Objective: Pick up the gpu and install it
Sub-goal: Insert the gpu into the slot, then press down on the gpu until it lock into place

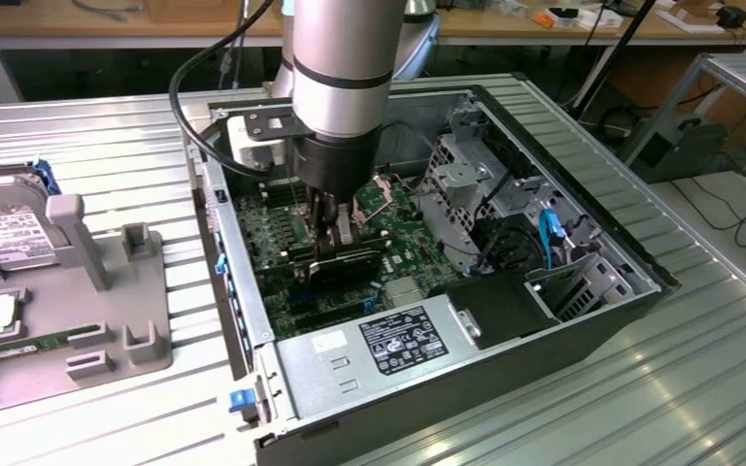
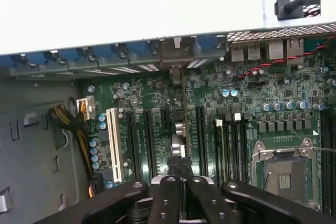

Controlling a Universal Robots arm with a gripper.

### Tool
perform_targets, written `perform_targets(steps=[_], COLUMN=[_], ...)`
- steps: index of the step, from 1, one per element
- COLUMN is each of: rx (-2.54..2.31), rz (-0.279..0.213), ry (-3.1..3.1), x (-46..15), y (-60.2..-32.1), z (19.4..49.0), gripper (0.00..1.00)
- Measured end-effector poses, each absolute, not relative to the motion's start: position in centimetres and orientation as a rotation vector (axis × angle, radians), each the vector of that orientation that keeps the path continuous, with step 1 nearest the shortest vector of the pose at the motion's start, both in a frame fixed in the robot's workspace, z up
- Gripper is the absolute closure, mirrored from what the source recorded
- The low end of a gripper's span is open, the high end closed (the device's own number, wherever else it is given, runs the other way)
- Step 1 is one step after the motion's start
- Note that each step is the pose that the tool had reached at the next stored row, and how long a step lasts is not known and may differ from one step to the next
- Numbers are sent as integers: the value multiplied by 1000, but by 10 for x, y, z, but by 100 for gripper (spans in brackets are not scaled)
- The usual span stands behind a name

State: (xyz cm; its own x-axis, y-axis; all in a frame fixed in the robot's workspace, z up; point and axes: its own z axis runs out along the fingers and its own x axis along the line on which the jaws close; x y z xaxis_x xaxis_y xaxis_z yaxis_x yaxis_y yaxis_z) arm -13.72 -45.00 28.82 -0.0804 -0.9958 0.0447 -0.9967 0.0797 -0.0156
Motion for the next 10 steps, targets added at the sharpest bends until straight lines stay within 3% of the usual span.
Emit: perform_targets(steps=[10], rx=[2114], rz=[65], ry=[-2292], x=[-137], y=[-450], z=[288], gripper=[89])
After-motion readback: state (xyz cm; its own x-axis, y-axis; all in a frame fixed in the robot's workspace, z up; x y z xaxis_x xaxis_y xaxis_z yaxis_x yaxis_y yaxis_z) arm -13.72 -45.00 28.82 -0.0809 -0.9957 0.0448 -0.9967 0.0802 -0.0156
